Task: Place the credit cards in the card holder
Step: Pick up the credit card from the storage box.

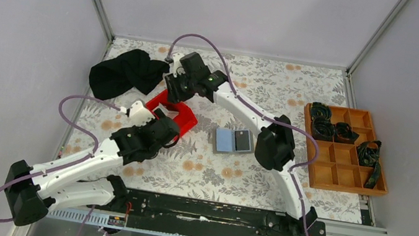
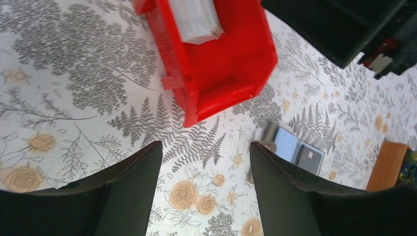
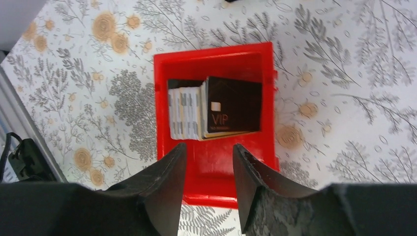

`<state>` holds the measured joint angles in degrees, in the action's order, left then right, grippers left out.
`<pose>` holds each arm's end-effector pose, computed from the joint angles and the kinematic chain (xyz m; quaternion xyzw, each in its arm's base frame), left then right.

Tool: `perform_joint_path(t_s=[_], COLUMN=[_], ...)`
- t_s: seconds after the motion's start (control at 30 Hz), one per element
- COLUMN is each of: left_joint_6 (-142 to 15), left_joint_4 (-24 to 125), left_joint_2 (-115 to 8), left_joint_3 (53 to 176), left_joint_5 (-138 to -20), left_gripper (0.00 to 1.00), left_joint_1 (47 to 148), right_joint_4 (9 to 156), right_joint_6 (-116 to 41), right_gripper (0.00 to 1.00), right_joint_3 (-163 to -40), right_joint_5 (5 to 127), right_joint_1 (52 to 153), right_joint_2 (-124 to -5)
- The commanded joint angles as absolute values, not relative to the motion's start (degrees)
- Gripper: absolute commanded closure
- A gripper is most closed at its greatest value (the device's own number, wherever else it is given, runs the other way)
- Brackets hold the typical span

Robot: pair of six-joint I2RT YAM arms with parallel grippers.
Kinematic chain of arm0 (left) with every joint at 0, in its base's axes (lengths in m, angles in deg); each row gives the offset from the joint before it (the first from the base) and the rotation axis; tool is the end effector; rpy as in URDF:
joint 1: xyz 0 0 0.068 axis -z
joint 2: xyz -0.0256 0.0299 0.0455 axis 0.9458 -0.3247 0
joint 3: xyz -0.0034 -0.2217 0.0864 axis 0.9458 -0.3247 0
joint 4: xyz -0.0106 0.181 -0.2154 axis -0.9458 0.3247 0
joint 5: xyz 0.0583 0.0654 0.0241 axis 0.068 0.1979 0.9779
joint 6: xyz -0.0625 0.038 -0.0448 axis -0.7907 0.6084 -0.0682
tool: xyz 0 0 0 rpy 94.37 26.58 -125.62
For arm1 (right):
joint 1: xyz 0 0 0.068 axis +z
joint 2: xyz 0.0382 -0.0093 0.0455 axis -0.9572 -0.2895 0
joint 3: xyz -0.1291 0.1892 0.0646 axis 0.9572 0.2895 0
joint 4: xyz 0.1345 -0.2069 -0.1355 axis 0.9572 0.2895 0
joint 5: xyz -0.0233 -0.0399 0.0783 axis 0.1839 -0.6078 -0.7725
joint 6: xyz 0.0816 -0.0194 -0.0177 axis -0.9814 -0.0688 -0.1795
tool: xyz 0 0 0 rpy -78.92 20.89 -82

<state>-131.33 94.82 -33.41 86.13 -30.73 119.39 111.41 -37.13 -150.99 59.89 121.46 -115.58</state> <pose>0.1971 -0.1480 0.1979 -0.3413 0.8324 -0.1151 0.4211 0.3610 0.4320 0.2217 -0.3654 0.8099 0.3003 0.3469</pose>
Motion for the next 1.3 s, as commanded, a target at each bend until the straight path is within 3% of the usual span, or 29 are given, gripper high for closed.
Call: perform_joint_path(t_s=[0.0,0.43,0.9,1.27], left_joint_6=[-140.14,-156.12,-157.09,-157.5], left_joint_4=[100.83,111.25,112.3,113.07], left_joint_2=[-31.45,-25.96,-24.69,-23.41], left_joint_3=[84.47,82.14,82.46,81.75], left_joint_5=[-24.5,-19.81,-17.87,-18.31], left_gripper=[0.28,0.26,0.25,0.25], left_joint_1=[119.61,119.57,119.57,119.57], right_joint_4=[112.36,111.07,109.63,108.87], right_joint_6=[-35.53,-36.68,-37.7,-38.82], right_gripper=[0.54,0.52,0.52,0.7], right_joint_3=[-157.3,-162.1,-162.4,-162.97], right_joint_5=[55.07,53.36,50.98,49.63], right_joint_1=[122.5,123.41,123.54,123.64], right_joint_2=[-118.3,-125.56,-128.66,-129.34])
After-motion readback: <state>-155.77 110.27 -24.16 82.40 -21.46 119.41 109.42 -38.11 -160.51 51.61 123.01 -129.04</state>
